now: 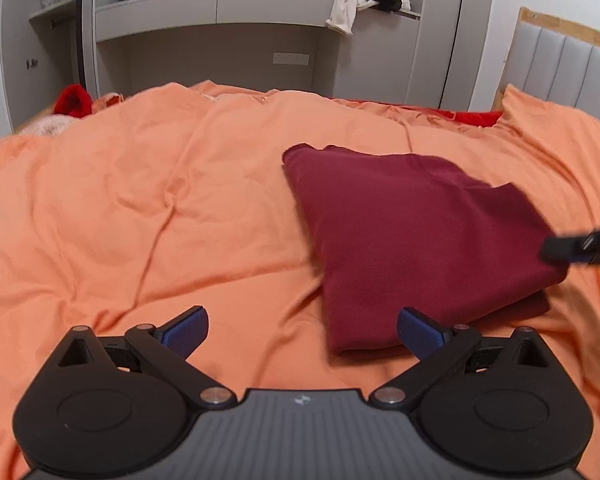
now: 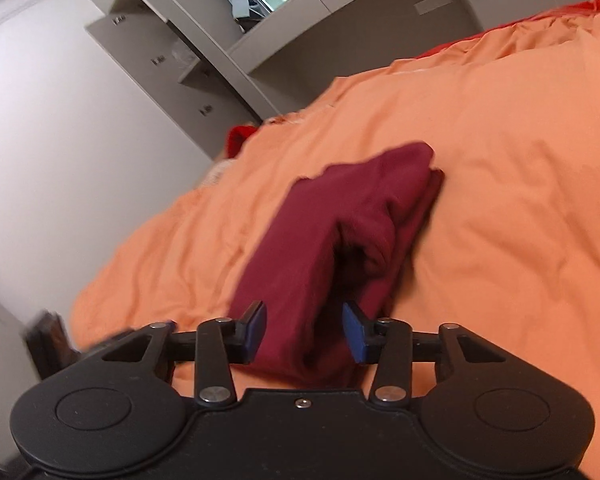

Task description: Fold small clothes

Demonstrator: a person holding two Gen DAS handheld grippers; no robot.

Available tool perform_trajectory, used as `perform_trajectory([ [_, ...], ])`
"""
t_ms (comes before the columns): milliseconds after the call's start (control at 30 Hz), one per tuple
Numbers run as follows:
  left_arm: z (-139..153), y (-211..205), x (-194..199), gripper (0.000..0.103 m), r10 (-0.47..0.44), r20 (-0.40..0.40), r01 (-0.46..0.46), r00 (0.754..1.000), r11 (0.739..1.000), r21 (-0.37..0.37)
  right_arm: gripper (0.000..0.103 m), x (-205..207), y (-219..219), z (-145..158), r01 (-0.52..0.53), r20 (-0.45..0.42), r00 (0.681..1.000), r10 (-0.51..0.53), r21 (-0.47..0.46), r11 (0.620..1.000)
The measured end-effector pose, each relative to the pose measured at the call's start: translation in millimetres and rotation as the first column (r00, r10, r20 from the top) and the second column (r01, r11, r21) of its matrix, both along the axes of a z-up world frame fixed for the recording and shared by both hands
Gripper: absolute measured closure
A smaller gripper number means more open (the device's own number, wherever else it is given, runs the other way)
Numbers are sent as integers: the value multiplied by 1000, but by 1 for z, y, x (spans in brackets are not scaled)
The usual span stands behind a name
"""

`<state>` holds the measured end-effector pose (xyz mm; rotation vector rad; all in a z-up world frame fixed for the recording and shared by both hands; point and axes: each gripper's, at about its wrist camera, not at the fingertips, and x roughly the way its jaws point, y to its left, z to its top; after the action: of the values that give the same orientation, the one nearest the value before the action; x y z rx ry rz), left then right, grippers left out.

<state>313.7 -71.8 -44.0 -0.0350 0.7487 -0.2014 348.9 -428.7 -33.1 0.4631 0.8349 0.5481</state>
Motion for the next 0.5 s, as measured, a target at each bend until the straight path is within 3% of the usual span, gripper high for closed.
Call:
perform_trajectory([
  [33, 2, 0, 0, 1, -2, 0, 2, 1000, 1000, -8, 72, -2, 3, -5, 6, -9, 1000, -6, -6, 1000],
  [100, 5, 2, -1, 1, -1, 7, 1, 1000, 1000, -13, 98, -2, 7, -17, 6, -48, 999, -5, 33, 999],
  [300, 10, 12, 0, 1, 15, 7, -14, 1000, 999, -33, 99, -30, -7, -1, 41, -22, 999, -37, 207, 977],
  [433, 4, 15, 4, 1, 25, -18, -25, 1000, 999, -29, 98, -25, -13, -36, 63, -137, 990, -43, 146, 987],
  [500, 3, 15, 4, 1, 25, -21, -26, 999, 999, -30, 96, -25, -17, -54, 84, -170, 984, -55, 170, 982],
])
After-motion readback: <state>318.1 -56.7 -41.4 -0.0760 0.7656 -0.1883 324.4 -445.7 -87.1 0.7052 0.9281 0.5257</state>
